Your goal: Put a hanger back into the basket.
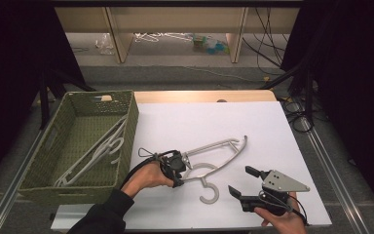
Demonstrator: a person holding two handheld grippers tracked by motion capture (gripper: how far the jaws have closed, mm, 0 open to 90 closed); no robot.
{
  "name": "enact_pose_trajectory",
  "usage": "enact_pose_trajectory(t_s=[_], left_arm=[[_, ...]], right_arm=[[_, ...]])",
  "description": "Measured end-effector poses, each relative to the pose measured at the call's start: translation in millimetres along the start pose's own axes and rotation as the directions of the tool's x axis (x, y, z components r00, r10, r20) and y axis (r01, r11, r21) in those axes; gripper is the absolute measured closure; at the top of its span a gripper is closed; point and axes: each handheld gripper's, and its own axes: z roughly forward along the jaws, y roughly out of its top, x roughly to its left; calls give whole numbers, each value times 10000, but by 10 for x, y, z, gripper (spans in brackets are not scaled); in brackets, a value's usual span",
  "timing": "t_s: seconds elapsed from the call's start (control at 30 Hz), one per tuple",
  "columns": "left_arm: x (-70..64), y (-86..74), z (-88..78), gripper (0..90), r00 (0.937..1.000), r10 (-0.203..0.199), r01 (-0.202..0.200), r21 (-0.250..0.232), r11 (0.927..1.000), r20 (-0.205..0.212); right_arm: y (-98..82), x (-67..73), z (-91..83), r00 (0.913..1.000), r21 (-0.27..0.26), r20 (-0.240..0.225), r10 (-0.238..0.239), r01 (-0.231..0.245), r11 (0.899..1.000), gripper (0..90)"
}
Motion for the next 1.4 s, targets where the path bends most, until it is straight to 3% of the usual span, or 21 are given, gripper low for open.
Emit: enact_pose_trajectory(t_s=[0.13, 0.2, 0.23, 0.3, 0.37, 0.43, 0.63, 0.9, 0.97, 1.0, 1.03, 1.07, 1.13, 1.17, 1.2, 1.27, 1.3, 1.4], left_arm=[[-22, -7, 1, 754, 9995, -318, 318, -20, 9995, 89], [-23, -9, -1, 768, 9996, -261, 262, -39, 9997, 77], [-25, -1, -3, 774, 10000, 61, -61, -32, 10000, -1], [-19, 9, -3, 783, 9996, 297, -297, -15, 9996, 7], [-26, 9, -20, 811, 9999, 143, -145, -210, 9997, -86], [-8, 7, -31, 812, 9995, 244, -248, -232, 9994, -195], [6, 2, -128, 812, 9996, -171, 197, -1304, 9913, 205], [38, -19, -196, 813, 9993, -348, 371, -1707, 9846, 167], [34, -28, -240, 812, 9983, -500, 552, -2051, 9772, 305], [18, -28, -244, 813, 9962, -761, 837, -2347, 9684, 413], [18, -28, -244, 813, 9962, -761, 837, -2347, 9684, 413], [24, -31, -283, 813, 9960, -771, 860, -2595, 9619, 442], [31, -34, -304, 813, 9961, -755, 847, -2611, 9616, 452], [35, -35, -334, 813, 9968, -711, 781, -2678, 9603, 357], [34, -35, -357, 813, 9963, -775, 844, -2684, 9596, 363], [45, -35, -396, 813, 9968, -700, 778, -2756, 9581, 379], [44, -37, -417, 813, 9965, -749, 827, -2817, 9559, 382], [53, -33, -483, 812, 9962, -794, 866, -2968, 9510, 364]], right_arm=[[-2, 5, 9, 10000, 9, -72, 18, -18, 10000, 170], [-1, 4, 0, 10000, 84, -44, 24, -23, 10000, 170], [3, 9, 0, 9999, 76, -34, 134, -134, 9999, 170], [2, 6, 10, 9999, -37, -85, 74, -74, 10000, 170], [6, 15, -11, 9998, 137, -149, 144, -142, 9998, 170], [10, 11, -12, 9996, 87, -210, 184, -182, 9998, 171], [10, 0, -26, 9998, 125, -66, 177, -176, 9998, 178], [9, 1, -30, 9998, -9, -17, 195, -195, 9998, 178], [13, -3, -30, 9997, 48, -50, 227, -227, 9997, 178], [10, -4, -29, 9998, 60, -66, 184, -184, 9998, 178], [10, -4, -29, 9998, 60, -66, 184, -184, 9998, 178], [7, -9, -34, 9998, 71, -62, 175, -174, 9998, 178], [11, -11, -38, 9998, 115, -50, 206, -206, 9997, 178], [5, -12, -13, 9995, -152, -168, 266, -268, 9995, 178], [12, -10, -56, 9997, 336, -45, 221, -219, 9992, 178], [11, -10, -52, 9996, 250, -54, 266, -264, 9993, 178], [5, -21, -14, 9999, -235, -45, 144, -145, 9996, 178], [1, -3, -23, 9991, -70, -195, 380, -381, 9992, 178]])
